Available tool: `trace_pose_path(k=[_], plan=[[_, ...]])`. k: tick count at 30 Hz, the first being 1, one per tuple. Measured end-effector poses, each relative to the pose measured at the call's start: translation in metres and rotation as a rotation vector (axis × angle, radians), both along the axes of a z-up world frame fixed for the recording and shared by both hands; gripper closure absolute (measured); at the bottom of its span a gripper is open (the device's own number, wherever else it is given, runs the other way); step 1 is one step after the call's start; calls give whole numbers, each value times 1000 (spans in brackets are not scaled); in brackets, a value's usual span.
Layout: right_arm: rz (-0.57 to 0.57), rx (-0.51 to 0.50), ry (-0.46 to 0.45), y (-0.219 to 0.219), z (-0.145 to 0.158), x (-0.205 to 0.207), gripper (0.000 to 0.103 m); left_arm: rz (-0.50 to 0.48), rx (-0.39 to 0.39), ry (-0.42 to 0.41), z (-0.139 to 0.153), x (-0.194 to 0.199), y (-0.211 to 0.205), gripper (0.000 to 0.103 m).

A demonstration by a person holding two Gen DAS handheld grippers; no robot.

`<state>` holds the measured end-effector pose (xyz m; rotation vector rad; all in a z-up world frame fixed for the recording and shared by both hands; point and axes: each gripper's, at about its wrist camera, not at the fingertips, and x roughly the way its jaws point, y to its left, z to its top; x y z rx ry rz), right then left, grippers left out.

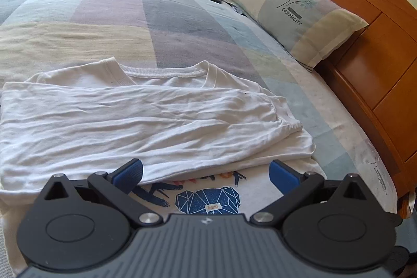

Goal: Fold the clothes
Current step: 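Pull the left tool back while moving the right tool over the folded sleeves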

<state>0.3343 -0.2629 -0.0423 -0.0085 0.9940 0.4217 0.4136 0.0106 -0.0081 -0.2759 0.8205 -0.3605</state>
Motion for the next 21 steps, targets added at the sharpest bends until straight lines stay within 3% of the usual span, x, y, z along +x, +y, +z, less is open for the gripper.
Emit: trace_pose_path(k=[4, 10, 14, 17, 21], plan=[[-48, 160, 49, -13, 15, 18, 0, -8, 36, -8, 1, -16, 6, 1], [-86, 453, -52, -26, 45, 71, 0, 25, 32, 4, -1, -40, 17, 1], [-213, 701, 42, -43, 22, 125, 0, 44, 31, 8, -1, -55, 22, 1], [-304, 734, 141, -46, -7, 153, 0, 64, 32, 19, -3, -64, 29, 1], [-340, 802, 140, -46, -19, 163, 0, 97, 25, 41, -8, -70, 41, 1]])
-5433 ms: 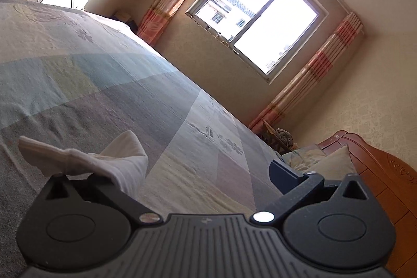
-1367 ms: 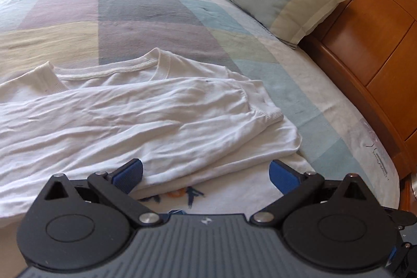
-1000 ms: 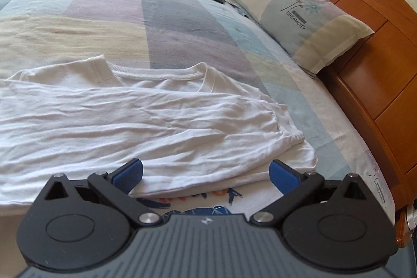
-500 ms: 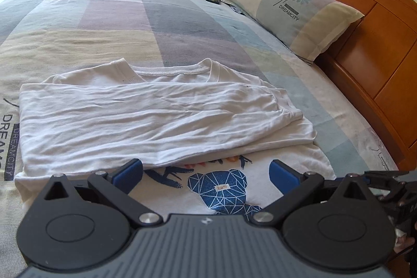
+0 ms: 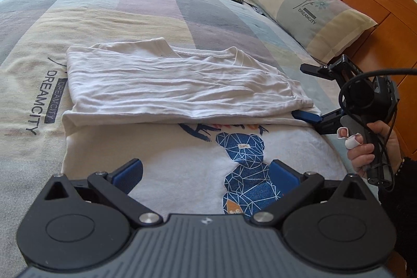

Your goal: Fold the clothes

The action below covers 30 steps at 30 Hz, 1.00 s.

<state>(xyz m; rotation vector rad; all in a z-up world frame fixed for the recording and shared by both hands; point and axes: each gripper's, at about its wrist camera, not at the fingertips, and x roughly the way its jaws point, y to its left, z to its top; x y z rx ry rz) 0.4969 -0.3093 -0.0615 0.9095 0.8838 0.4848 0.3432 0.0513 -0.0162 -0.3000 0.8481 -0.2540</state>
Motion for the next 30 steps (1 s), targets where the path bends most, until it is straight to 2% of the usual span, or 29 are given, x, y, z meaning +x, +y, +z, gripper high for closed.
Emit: trace_pose_path(k=[4, 7, 9, 12, 13, 15, 16, 17, 18, 19, 23, 26, 30], plan=[[-56, 23, 14, 3, 3, 6, 0, 16, -31, -4, -1, -3, 6, 1], [-79, 21, -35, 8, -3, 2, 0, 18, -52, -8, -1, -3, 7, 1], [-75, 11, -110, 10, -7, -7, 0, 15, -57, -4, -3, -3, 6, 1], [-79, -56, -135, 14, -9, -12, 13, 9, -56, 5, -6, -3, 5, 1], [-95, -60, -131, 12, -11, -12, 19, 10, -58, 7, -6, -3, 5, 1], [-143, -57, -108, 4, -18, -13, 39, 12, -66, 10, -8, -4, 6, 1], [-170, -52, -88, -1, -23, -14, 61, 13, -71, 12, -8, -5, 7, 1], [-203, -39, -50, -7, -31, -13, 94, 12, -71, 13, -9, -5, 7, 1], [-228, -15, -24, -12, -38, -13, 98, 10, -69, 15, -9, -6, 8, 1], [-235, 16, -21, -15, -41, -13, 98, 9, -66, 16, -9, -7, 8, 1], [-228, -13, 20, -7, -28, -7, 92, 13, -71, 12, -7, -10, 11, 1], [-220, 2, 0, -2, -14, -16, 92, 17, -75, 9, -7, -10, 15, 1], [-197, -80, 28, 4, -10, -22, 90, 21, -78, 7, -7, -8, 18, 1]])
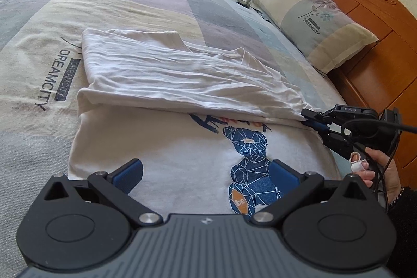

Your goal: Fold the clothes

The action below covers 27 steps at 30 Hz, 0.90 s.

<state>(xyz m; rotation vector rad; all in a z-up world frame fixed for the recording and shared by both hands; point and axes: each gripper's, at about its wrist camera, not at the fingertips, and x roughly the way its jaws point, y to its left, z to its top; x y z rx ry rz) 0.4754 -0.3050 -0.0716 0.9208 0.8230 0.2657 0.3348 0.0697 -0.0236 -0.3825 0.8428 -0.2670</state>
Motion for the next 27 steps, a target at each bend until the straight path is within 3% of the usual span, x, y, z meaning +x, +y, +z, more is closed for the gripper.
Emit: trace_pose_path(k=[3, 5, 8, 10, 13, 15, 17, 20, 23, 27], plan=[[-11, -38, 14, -1, -4, 0, 85, -18, 3, -25, 5, 6, -1, 1], [-23, -47, 1, -2, 2, -3, 70, -40, 2, -50, 8, 12, -2, 1], [-36, -148, -34, 4, 19, -8, 49, -56, -2, -62, 3, 30, -3, 1], [-32, -240, -38, 11, 28, -9, 49, -48, -6, -64, 2, 40, -4, 1], [-18, -357, -87, 3, 41, -27, 48, -81, -23, -151, 13, 48, -4, 1], [-4, -440, -132, 0, 51, -36, 47, -81, 6, -184, 17, 56, -3, 1], [29, -518, -190, 8, 62, -36, 42, -66, 44, -168, 12, 68, 3, 1], [113, -586, -248, 26, 68, -18, 38, 6, 70, -72, -15, 78, 24, 1], [240, -669, -222, 50, 53, 12, 39, -29, 20, -100, -26, 62, 44, 1], [274, -828, -203, 56, 29, 43, 39, -8, 28, -70, -15, 54, 52, 1]])
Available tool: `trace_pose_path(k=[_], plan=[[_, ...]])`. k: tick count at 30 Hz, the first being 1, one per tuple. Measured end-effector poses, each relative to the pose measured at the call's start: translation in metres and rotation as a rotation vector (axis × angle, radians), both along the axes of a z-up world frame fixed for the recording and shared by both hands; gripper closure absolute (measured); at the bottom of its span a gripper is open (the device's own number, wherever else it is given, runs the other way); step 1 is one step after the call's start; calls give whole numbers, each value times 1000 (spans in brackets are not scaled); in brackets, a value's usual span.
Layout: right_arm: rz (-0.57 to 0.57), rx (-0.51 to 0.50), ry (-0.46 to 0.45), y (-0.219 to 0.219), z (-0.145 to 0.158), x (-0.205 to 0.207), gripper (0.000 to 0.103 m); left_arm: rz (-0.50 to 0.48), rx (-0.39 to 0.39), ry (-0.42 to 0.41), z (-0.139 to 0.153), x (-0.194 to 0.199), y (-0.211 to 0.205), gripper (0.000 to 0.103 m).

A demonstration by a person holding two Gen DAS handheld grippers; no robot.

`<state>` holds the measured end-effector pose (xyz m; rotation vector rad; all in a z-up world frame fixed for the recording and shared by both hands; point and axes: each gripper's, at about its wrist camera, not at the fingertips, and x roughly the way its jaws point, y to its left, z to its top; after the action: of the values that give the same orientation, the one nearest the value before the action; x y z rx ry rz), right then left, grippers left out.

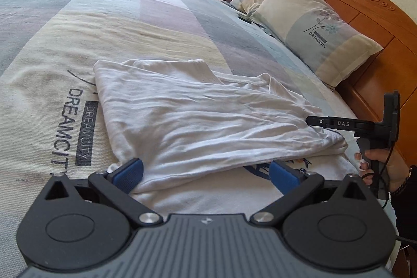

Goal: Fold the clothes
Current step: 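Hover the open right tool along the folded sleeves, smoothing them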

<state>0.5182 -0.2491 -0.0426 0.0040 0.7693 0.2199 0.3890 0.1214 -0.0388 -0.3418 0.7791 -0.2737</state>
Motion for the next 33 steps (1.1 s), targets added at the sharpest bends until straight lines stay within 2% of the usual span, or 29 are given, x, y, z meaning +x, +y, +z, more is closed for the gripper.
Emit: trace_pose_path(k=[2, 5, 7, 9, 11, 13, 15, 17, 20, 23, 24, 25, 26, 28, 31, 33], plan=[[-13, 22, 19, -7, 4, 11, 39, 18, 8, 17, 9, 3, 0, 1], [-46, 25, 37, -11, 18, 9, 39, -1, 17, -23, 21, 10, -5, 1], [12, 73, 9, -5, 32, -8, 37, -12, 31, -31, 20, 23, -10, 1], [97, 87, -7, 9, 36, -24, 29, -3, 53, -25, 15, 36, -14, 1], [171, 80, 21, 26, 27, -37, 17, 56, 81, 22, 1, 45, -11, 1], [179, 87, 75, 32, 5, -43, 12, 111, 101, 38, -5, 44, -4, 1], [196, 61, 15, 36, -1, -55, 6, 134, 81, 36, 0, 39, 4, 1], [203, 11, 24, 44, -1, -57, 4, 142, 68, 10, 11, 39, 10, 1], [191, 20, 39, 47, -1, -53, 0, 113, 35, -41, 22, 52, 10, 1], [189, 2, 34, 52, -4, -51, 0, 98, 27, -22, 13, 76, 9, 1], [189, -11, 36, 54, -4, -51, 0, 137, 44, 4, 5, 83, 13, 1], [189, -15, 39, 54, -4, -50, 0, 218, 68, 34, -2, 88, 20, 1], [190, -10, 38, 53, -4, -50, 0, 296, 60, 40, -6, 89, 29, 1], [193, -1, 37, 51, -4, -51, 0, 387, -25, 30, -2, 87, 44, 1], [212, -6, 21, 50, -6, -55, 0, 384, -32, -28, 14, 82, 39, 1], [208, -6, 16, 50, -6, -55, 0, 311, -6, -55, 20, 84, 27, 1]])
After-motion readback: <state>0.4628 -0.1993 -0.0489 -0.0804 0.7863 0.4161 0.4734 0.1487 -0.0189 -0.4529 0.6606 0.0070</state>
